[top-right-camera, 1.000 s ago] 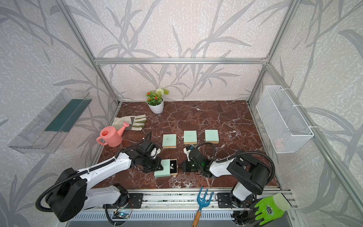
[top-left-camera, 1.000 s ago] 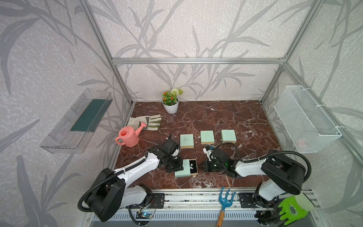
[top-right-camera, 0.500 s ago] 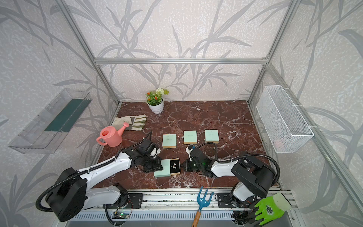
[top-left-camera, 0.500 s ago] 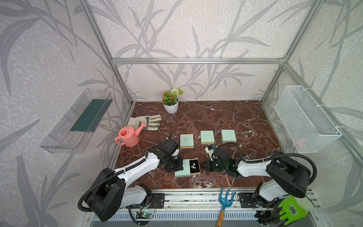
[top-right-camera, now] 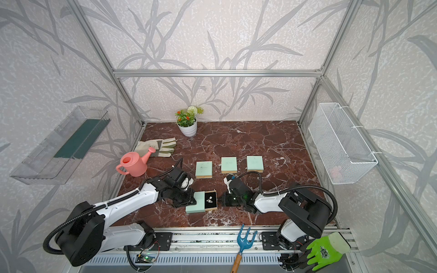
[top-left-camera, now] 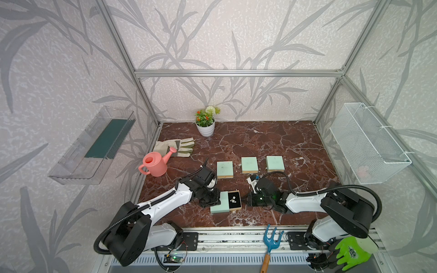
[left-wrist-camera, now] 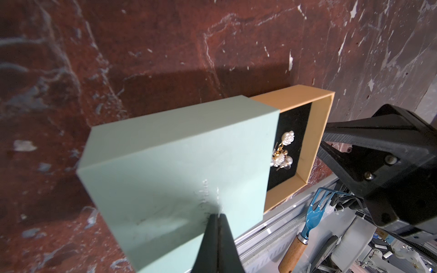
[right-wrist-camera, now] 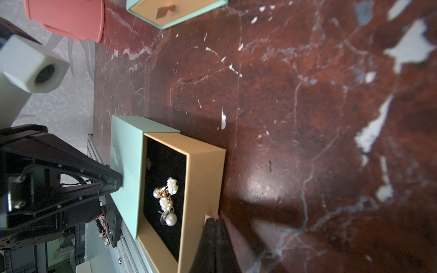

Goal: Take out the earrings from the drawer-style jewelry box
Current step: Open the drawer in the jewelry box.

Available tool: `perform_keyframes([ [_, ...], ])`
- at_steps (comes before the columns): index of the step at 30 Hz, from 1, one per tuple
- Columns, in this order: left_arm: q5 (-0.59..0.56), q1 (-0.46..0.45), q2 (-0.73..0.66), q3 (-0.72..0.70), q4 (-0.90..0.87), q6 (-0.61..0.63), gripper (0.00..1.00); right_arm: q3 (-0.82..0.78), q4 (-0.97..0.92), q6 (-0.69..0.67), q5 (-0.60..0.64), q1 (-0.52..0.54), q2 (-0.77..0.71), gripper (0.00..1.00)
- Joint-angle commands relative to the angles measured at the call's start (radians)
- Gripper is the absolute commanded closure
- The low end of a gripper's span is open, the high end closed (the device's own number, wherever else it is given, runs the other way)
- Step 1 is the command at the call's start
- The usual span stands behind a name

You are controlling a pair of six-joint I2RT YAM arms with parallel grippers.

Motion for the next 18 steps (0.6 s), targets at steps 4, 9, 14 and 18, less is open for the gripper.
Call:
perform_keyframes([
  [4,-0.059,-0.001,0.007,0.000,-0.052,0.018,1.00,0.003,-0.069,-0.021,0.051,-0.010,-0.035,1.00],
  [9,-0.049,-0.002,-0.002,-0.003,-0.044,0.018,1.00,0.017,-0.081,-0.038,0.031,-0.012,-0.042,1.00],
  [14,-0.051,-0.001,-0.013,0.003,-0.041,0.016,1.00,0.032,-0.052,-0.039,-0.004,-0.007,-0.009,1.00],
  [18,-0.059,-0.001,-0.064,0.022,-0.031,0.017,0.97,0.039,-0.078,-0.051,0.007,-0.007,-0.046,0.88],
])
